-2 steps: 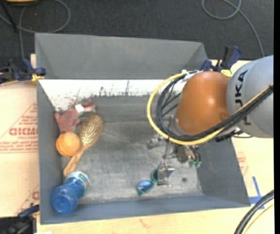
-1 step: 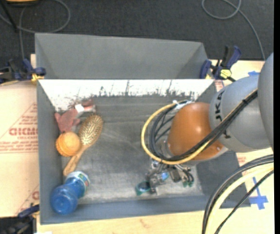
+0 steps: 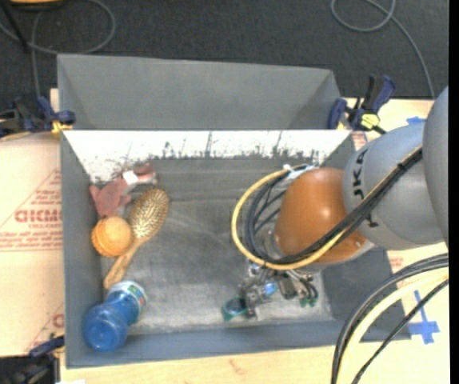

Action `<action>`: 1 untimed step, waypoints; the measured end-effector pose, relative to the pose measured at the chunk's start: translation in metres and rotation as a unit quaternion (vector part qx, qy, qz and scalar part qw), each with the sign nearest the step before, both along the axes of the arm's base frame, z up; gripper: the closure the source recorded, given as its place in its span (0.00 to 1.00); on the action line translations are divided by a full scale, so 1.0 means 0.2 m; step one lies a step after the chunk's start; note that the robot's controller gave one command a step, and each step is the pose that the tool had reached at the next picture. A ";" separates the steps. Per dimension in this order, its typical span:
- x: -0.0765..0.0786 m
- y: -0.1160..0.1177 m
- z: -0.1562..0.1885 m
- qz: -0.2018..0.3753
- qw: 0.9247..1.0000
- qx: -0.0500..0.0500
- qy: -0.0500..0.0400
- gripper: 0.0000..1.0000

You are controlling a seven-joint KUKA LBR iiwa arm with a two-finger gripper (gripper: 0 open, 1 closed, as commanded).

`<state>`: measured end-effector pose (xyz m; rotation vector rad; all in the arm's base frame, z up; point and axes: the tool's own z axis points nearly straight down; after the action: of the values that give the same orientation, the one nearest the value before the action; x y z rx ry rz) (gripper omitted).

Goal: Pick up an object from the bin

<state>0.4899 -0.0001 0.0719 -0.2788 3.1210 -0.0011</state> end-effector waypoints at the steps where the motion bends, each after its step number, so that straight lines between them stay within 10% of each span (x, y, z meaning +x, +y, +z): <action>1: 0.00 -0.01 0.26 0.004 1.000 0.000 0.006 1.00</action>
Offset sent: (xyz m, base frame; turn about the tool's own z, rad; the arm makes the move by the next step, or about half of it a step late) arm 0.0140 -0.0151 0.1448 0.0224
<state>0.4897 -0.0016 0.1247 -0.2926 3.1325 -0.0004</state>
